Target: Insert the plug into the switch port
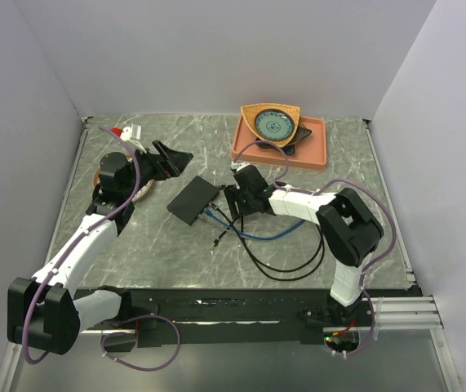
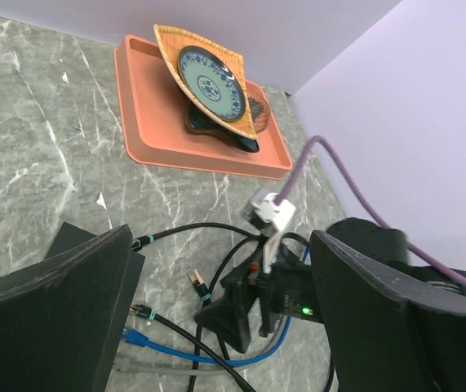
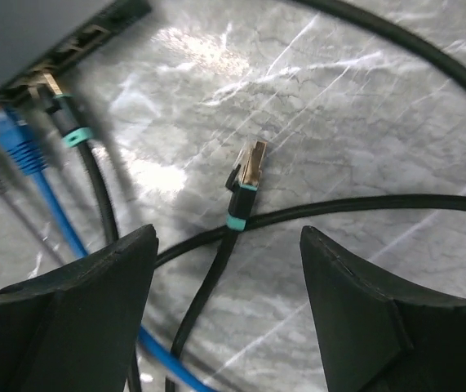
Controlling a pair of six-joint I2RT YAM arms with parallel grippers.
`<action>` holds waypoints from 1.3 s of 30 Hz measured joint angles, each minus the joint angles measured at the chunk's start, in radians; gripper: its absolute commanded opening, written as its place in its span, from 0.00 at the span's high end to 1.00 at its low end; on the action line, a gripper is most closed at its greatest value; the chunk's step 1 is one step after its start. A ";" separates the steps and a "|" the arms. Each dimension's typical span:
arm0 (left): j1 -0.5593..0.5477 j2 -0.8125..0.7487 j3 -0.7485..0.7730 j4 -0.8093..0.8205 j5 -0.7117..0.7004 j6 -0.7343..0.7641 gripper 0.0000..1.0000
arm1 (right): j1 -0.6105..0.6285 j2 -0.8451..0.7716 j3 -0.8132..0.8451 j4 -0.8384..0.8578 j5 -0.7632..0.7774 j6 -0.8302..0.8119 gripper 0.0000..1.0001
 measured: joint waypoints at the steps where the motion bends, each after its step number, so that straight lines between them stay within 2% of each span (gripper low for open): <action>1: 0.000 0.001 0.000 0.000 0.004 0.000 0.04 | 0.000 0.013 0.004 0.000 0.001 0.002 0.25; 2: 0.000 0.002 0.000 0.000 0.008 0.000 0.04 | 0.000 0.027 0.009 0.000 0.002 0.003 0.37; 4: 0.000 0.003 0.000 0.000 0.015 0.000 0.04 | 0.000 0.053 0.022 -0.007 0.012 0.003 0.48; 5: 0.000 0.004 0.000 0.000 0.018 0.000 0.04 | 0.000 0.057 0.029 -0.011 0.021 0.005 0.59; 7: 0.000 0.005 0.000 0.000 0.023 0.000 0.04 | -0.003 0.070 0.043 -0.013 0.026 0.017 0.70; 8: 0.000 0.005 0.000 0.000 0.023 0.000 0.04 | -0.004 0.074 0.048 -0.013 0.024 0.016 0.81; 10: 0.000 0.007 0.000 0.000 0.023 0.000 0.04 | -0.008 0.084 0.060 -0.008 0.024 0.027 0.95; 13: 0.000 0.012 0.000 0.000 0.023 0.001 0.04 | -0.014 0.092 0.071 0.008 0.020 0.032 1.00; 23: 0.000 0.039 0.000 0.000 0.033 0.001 0.04 | -0.121 0.031 0.039 0.010 0.002 0.034 1.00; 30: 0.000 0.042 0.001 -0.003 0.033 0.008 0.04 | -0.243 -0.241 0.017 0.043 0.025 0.013 1.00; 34: 0.000 0.042 0.001 -0.008 0.033 0.018 0.04 | -0.267 -0.421 0.021 0.079 0.057 -0.020 1.00; 39: 0.000 0.042 0.001 -0.008 0.033 0.020 0.04 | -0.275 -0.597 0.103 0.076 0.118 -0.087 1.00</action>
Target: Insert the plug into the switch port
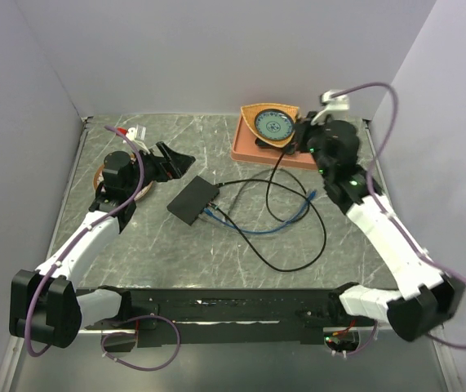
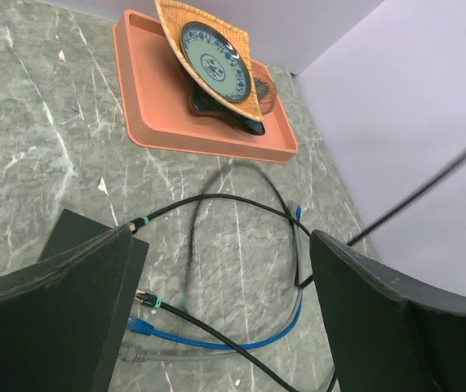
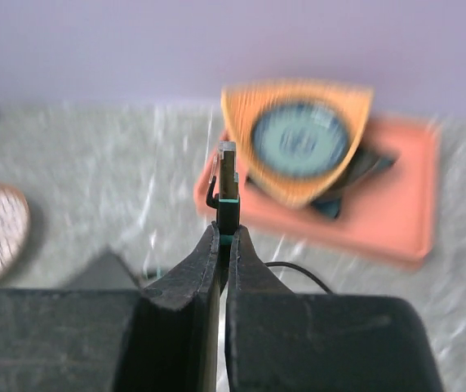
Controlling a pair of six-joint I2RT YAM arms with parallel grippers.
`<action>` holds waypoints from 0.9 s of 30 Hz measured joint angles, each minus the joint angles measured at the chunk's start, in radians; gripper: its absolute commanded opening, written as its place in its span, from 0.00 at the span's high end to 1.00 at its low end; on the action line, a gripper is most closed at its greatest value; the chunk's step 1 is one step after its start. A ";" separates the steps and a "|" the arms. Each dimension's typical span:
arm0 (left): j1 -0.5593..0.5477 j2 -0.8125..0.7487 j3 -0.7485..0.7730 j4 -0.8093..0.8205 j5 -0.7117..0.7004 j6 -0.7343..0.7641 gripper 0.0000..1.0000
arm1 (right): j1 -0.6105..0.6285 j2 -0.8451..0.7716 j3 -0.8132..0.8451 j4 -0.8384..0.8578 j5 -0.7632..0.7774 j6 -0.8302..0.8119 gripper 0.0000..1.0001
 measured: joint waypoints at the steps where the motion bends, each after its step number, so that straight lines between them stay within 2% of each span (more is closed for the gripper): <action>1: 0.000 0.000 0.000 0.000 0.000 0.000 0.04 | 0.000 -0.026 0.019 -0.002 0.011 -0.011 1.00; 9: 0.000 0.000 0.005 0.000 0.001 0.000 0.04 | -0.004 -0.251 0.196 0.026 0.126 -0.127 1.00; 18: 0.000 0.014 0.006 0.002 0.017 0.003 0.04 | -0.005 -0.487 0.168 0.169 0.201 -0.221 1.00; 23: 0.000 0.037 0.010 0.001 0.028 0.003 0.04 | -0.005 -0.517 0.154 0.225 0.220 -0.242 1.00; 27: 0.000 0.038 0.010 0.005 0.035 0.003 0.04 | -0.005 -0.492 0.162 0.191 0.209 -0.245 1.00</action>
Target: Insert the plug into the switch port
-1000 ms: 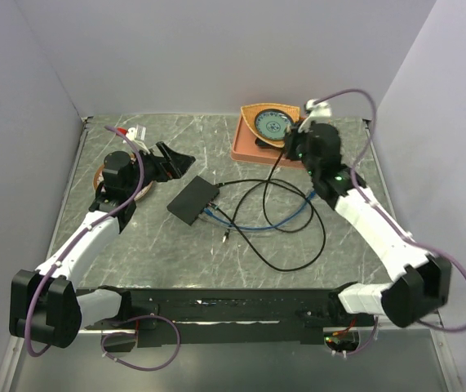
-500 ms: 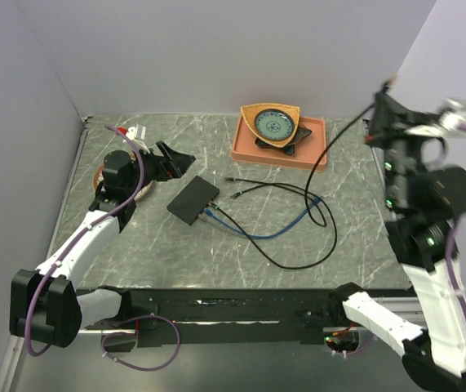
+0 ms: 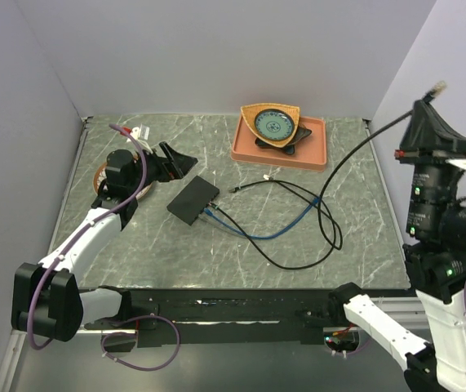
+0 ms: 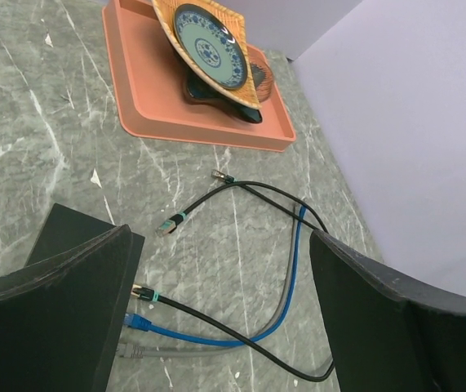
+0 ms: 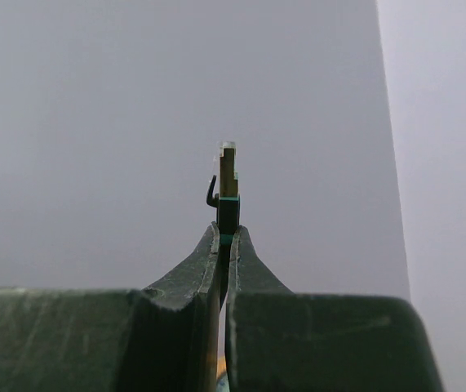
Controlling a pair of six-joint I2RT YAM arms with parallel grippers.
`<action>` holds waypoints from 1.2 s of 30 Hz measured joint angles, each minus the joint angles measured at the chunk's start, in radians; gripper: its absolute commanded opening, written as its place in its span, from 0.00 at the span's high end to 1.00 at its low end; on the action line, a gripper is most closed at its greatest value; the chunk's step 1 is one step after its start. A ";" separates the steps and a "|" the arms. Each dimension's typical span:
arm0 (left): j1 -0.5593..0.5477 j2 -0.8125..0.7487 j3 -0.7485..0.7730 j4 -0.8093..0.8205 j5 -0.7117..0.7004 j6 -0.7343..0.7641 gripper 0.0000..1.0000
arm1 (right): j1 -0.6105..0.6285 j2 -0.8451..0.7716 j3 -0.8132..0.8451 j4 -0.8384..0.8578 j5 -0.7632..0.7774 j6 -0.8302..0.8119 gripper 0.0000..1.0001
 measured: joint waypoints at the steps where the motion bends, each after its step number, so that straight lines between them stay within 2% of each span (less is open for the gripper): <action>1: 0.000 0.000 0.000 0.001 0.003 0.000 0.04 | 0.000 0.022 0.020 -0.026 -0.010 0.002 1.00; 5: 0.000 0.007 0.001 0.004 0.011 0.000 0.04 | 0.000 0.128 0.098 -0.115 -0.085 0.017 1.00; 9: 0.000 0.022 0.002 0.000 0.014 0.002 0.04 | 0.001 0.257 0.093 -0.201 -0.228 0.032 1.00; 14: 0.000 0.036 0.007 -0.008 0.014 0.013 0.04 | 0.034 0.432 -0.041 -0.267 -0.380 0.034 1.00; 19: 0.000 0.074 0.013 0.004 0.042 0.016 0.04 | 0.142 0.656 -0.262 -0.313 -0.493 0.008 1.00; 24: 0.000 0.147 0.006 0.056 0.117 -0.001 0.04 | 0.241 0.830 -0.333 -0.328 -0.574 -0.006 1.00; 29: 0.000 0.201 -0.031 0.162 0.203 -0.023 0.01 | 0.253 0.845 -0.383 -0.264 -0.648 0.005 1.00; 36: -0.002 0.245 -0.056 0.280 0.297 -0.057 0.08 | 0.246 0.841 -0.385 -0.199 -0.700 0.013 1.00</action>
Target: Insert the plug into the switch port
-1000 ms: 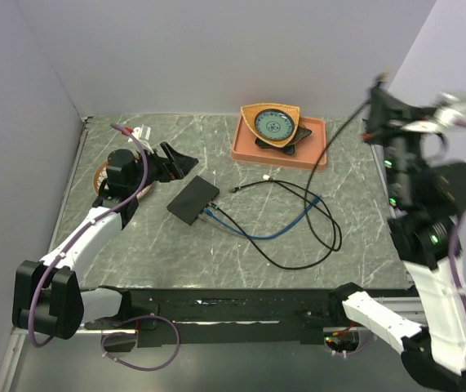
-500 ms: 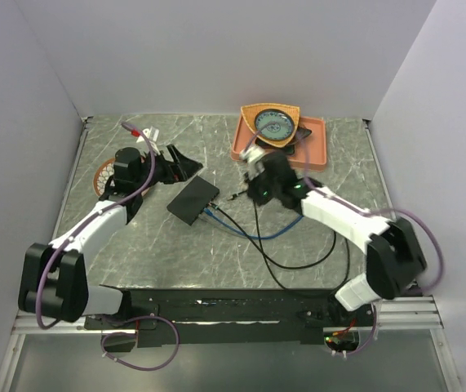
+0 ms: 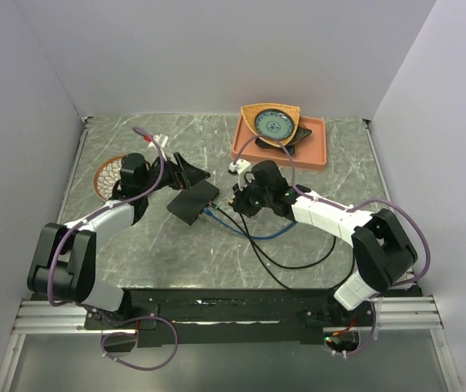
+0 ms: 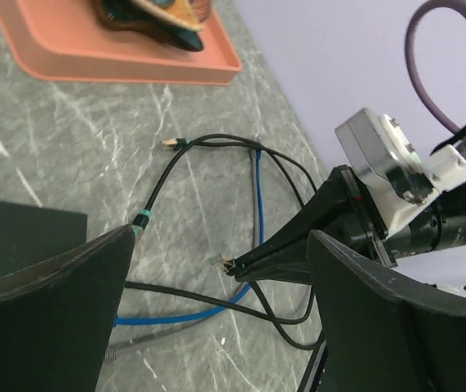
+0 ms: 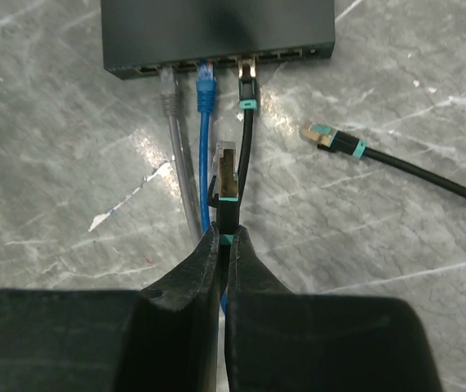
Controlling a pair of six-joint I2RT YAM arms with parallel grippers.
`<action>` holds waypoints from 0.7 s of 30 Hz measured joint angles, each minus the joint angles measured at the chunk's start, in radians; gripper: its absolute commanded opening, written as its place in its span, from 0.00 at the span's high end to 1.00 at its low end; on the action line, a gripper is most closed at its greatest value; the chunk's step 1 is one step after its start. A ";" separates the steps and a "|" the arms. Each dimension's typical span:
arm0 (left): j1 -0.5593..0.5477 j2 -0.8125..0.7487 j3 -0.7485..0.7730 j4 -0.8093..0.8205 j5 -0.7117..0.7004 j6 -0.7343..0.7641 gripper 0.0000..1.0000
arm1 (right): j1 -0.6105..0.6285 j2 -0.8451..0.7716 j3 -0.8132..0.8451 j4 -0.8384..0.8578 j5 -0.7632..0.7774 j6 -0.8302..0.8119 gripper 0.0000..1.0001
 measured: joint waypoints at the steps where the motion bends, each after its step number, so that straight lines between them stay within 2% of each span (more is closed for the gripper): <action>1: -0.002 0.000 0.000 0.013 0.005 0.000 0.09 | -0.002 -0.003 0.000 0.005 -0.005 0.002 1.00; 7: -0.019 -0.031 0.000 0.018 0.001 0.016 0.14 | -0.029 -0.043 0.000 0.026 -0.053 0.011 1.00; 11: -0.030 -0.111 -0.003 -0.008 -0.032 0.046 0.12 | -0.046 -0.090 0.000 0.035 -0.106 0.019 1.00; 16: -0.043 -0.233 -0.034 -0.006 -0.063 0.058 0.12 | -0.077 -0.158 -0.001 0.047 -0.235 0.029 1.00; 21: -0.072 -0.282 -0.034 -0.007 -0.058 0.078 0.14 | -0.121 -0.216 -0.001 0.077 -0.417 0.032 1.00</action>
